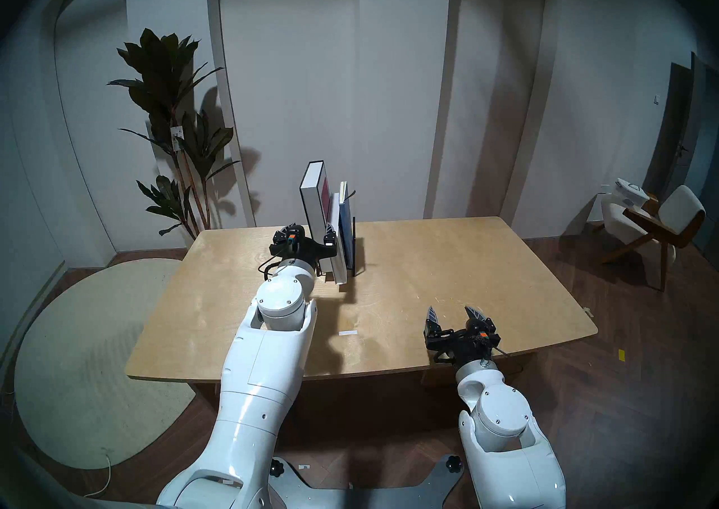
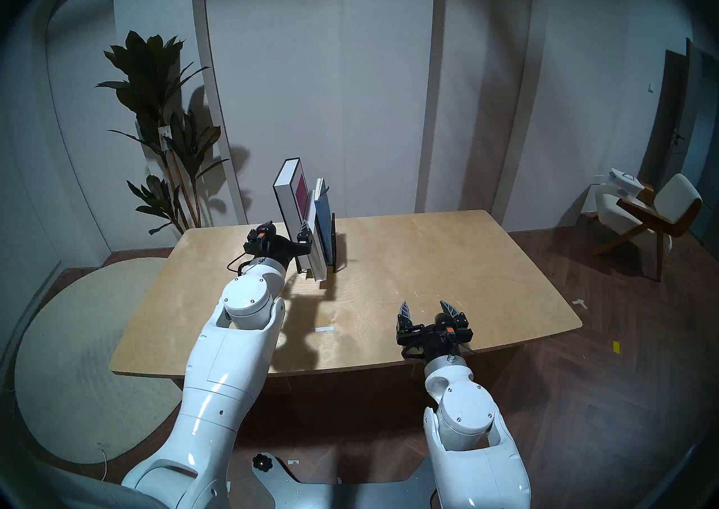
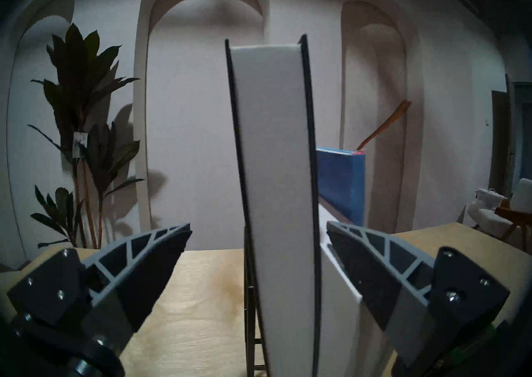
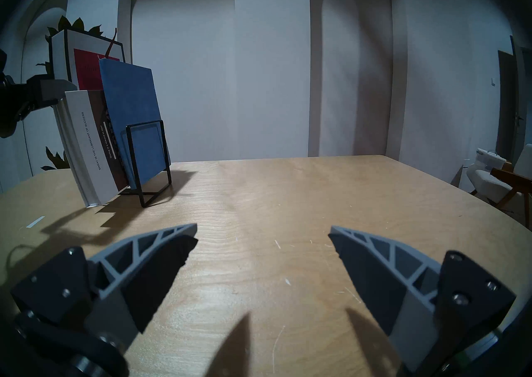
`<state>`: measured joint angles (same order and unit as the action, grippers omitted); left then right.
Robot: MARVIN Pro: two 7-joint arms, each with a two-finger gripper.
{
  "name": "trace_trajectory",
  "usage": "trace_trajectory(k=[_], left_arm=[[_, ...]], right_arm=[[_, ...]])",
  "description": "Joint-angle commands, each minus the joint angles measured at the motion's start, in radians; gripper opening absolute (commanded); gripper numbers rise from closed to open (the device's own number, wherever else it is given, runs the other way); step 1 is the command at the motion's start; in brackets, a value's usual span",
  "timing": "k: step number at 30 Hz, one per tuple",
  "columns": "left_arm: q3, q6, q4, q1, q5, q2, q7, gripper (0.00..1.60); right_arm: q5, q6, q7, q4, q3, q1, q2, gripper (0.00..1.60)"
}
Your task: Stack the books into one stack
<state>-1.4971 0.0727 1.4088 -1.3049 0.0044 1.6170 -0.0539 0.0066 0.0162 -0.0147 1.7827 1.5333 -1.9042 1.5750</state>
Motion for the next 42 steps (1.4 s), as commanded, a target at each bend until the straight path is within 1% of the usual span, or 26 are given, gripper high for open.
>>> trace_trajectory(k=[1, 5, 10, 13, 15, 16, 18, 19, 22, 23, 25, 27, 32, 38, 39, 40, 42], left_arm=[[-0.035, 0.011, -0.038, 0.113, -0.029, -0.003, 0.009, 1.60], [-0.048, 0.034, -0.020, 0.113, -0.060, -0.011, 0.042, 1.60], [-0.060, 0.078, 0.047, 0.074, -0.112, -0.030, 0.121, 1.60], [-0.064, 0.097, 0.087, 0.049, -0.130, -0.040, 0.152, 1.60], [-0.069, 0.109, 0.098, 0.047, -0.140, -0.046, 0.167, 1.60], [-0.071, 0.099, 0.091, 0.053, -0.144, -0.049, 0.177, 1.60], [-0.081, 0.122, 0.067, 0.077, -0.164, -0.049, 0.192, 1.60], [-0.093, 0.129, 0.027, 0.109, -0.201, -0.053, 0.236, 1.60], [-0.104, 0.142, -0.047, 0.166, -0.227, -0.060, 0.264, 1.60], [-0.108, 0.127, -0.048, 0.158, -0.236, -0.060, 0.271, 1.60], [-0.112, 0.100, -0.091, 0.181, -0.243, -0.064, 0.283, 1.60], [-0.123, 0.095, -0.124, 0.197, -0.266, -0.065, 0.305, 1.60], [-0.131, 0.058, -0.191, 0.235, -0.278, -0.075, 0.322, 1.60], [-0.128, 0.007, -0.251, 0.283, -0.289, -0.090, 0.371, 1.60], [-0.127, 0.000, -0.249, 0.283, -0.289, -0.092, 0.377, 1.60], [-0.126, -0.012, -0.270, 0.299, -0.290, -0.095, 0.389, 1.60], [-0.126, -0.029, -0.273, 0.302, -0.294, -0.098, 0.404, 1.60]], right_arm=[[0.000, 0.005, 0.000, 0.022, 0.000, 0.004, 0.000, 1.60], [0.000, 0.005, 0.000, 0.022, 0.000, 0.003, 0.000, 1.60], [0.000, 0.005, 0.000, 0.022, 0.000, 0.003, 0.000, 1.60], [0.000, 0.005, 0.000, 0.023, 0.000, 0.003, 0.000, 1.60], [0.000, 0.004, 0.000, 0.023, 0.000, 0.003, 0.000, 1.60], [0.000, 0.004, 0.000, 0.023, 0.000, 0.003, 0.000, 1.60], [0.000, 0.004, 0.000, 0.024, 0.000, 0.003, 0.000, 1.60], [0.000, 0.004, 0.000, 0.023, 0.000, 0.003, 0.000, 1.60], [0.000, 0.005, 0.000, 0.022, 0.000, 0.003, 0.000, 1.60], [0.000, 0.005, 0.000, 0.022, 0.000, 0.004, 0.000, 1.60], [0.000, 0.005, 0.000, 0.021, 0.000, 0.004, 0.000, 1.60], [0.000, 0.005, 0.000, 0.020, 0.000, 0.005, 0.000, 1.60], [0.000, 0.005, 0.000, 0.019, 0.000, 0.005, 0.000, 1.60], [0.000, 0.005, 0.000, 0.019, 0.000, 0.005, 0.000, 1.60], [0.000, 0.005, 0.000, 0.019, 0.000, 0.005, 0.000, 1.60], [0.000, 0.005, 0.000, 0.019, 0.000, 0.005, 0.000, 1.60], [0.000, 0.005, 0.000, 0.019, 0.000, 0.005, 0.000, 1.60]])
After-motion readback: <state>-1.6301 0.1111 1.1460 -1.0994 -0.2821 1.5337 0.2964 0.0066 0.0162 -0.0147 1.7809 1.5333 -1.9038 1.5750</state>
